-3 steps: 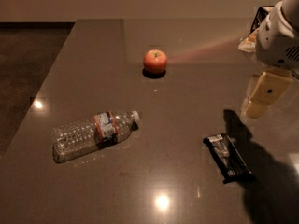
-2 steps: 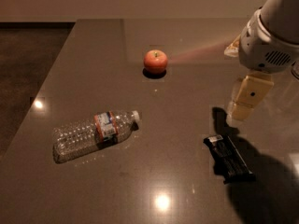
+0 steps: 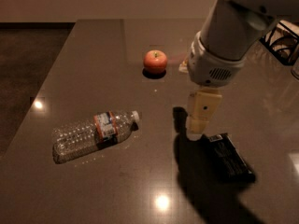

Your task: Move water bottle near apple

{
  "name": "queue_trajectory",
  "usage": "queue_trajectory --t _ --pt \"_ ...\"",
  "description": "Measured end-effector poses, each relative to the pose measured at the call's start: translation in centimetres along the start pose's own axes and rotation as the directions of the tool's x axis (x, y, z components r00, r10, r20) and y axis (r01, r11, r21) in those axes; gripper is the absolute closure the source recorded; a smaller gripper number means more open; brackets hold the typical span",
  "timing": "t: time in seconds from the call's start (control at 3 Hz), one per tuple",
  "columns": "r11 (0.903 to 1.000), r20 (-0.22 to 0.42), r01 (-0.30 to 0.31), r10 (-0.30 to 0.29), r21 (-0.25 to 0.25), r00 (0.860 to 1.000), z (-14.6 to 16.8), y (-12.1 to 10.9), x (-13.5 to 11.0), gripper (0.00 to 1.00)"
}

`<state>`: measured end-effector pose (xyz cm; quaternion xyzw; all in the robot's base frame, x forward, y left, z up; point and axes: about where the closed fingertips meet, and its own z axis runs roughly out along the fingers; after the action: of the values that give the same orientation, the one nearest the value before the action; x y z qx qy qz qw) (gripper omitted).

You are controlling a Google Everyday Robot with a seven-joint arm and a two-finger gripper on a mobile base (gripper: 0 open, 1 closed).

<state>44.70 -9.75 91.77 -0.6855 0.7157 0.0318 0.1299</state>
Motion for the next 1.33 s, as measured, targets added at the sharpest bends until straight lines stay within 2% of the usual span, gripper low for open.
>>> queue_trajectory --t 0.33,0.67,1.0,1.33 --pt "0.9951 0.012 0.09 -0.089 -0.041 0.996 2.4 1.1 -3.9 0.0" --pt "0.9828 0.014 0.173 -0.173 -0.065 0.985 4.9 2.2 -7.3 0.0" --pt "0.9696 0.002 0.229 -0.23 -0.086 0.973 7.4 3.0 -10.0 0.0" --pt "0.9636 -0.018 0.248 -0.251 -0.101 0.968 9.2 3.3 -11.8 0.0"
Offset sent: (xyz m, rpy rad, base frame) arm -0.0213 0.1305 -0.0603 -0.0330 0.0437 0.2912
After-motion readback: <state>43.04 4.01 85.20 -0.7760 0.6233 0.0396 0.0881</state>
